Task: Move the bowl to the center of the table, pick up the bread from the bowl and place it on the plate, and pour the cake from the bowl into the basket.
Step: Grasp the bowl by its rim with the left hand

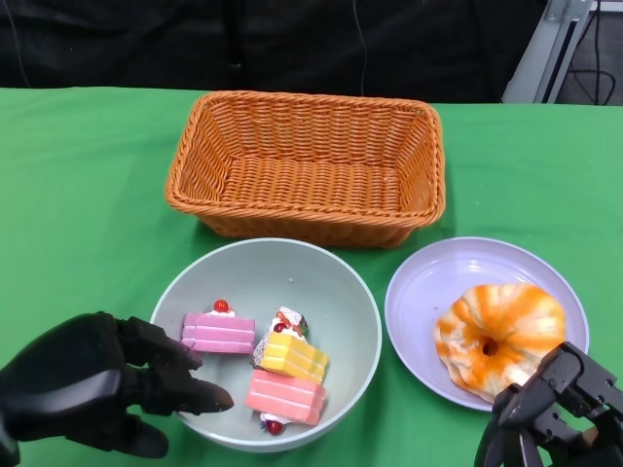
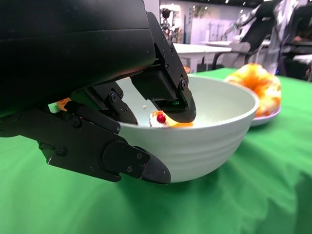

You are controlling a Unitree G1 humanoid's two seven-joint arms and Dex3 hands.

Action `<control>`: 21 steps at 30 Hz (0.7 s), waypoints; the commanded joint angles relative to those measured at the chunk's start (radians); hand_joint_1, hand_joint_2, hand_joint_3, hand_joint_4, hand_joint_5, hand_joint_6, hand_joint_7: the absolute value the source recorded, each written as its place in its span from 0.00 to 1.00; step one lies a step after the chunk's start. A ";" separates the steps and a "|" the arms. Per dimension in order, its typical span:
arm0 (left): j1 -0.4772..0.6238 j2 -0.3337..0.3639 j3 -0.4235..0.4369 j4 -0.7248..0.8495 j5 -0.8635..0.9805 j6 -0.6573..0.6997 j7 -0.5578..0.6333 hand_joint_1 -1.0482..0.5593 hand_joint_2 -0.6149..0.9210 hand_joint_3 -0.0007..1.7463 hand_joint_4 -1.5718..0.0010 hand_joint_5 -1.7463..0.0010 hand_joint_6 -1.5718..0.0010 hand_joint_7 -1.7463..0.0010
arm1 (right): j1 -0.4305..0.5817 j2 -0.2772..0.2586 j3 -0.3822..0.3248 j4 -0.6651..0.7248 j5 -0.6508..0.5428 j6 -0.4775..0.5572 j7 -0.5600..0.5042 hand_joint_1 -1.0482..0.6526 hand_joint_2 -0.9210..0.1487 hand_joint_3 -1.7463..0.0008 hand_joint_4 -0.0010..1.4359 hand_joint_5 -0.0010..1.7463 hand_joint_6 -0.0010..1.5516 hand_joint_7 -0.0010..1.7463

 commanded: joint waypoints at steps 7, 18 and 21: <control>-0.013 -0.021 -0.043 -0.035 -0.039 0.091 -0.137 0.41 0.95 0.00 0.39 0.98 0.46 0.99 | 0.001 0.006 0.008 0.001 -0.004 -0.012 -0.008 0.52 0.47 0.22 0.51 1.00 0.38 0.95; 0.004 -0.035 -0.083 -0.086 -0.034 0.190 -0.172 0.39 0.97 0.00 0.38 0.99 0.45 0.99 | 0.014 0.010 0.019 -0.007 -0.016 -0.031 -0.013 0.51 0.48 0.22 0.51 1.00 0.38 0.94; 0.017 -0.043 -0.091 -0.101 -0.037 0.218 -0.165 0.39 0.96 0.00 0.36 0.98 0.44 0.99 | 0.021 0.014 0.021 -0.014 -0.025 -0.033 -0.024 0.51 0.48 0.21 0.51 1.00 0.39 0.95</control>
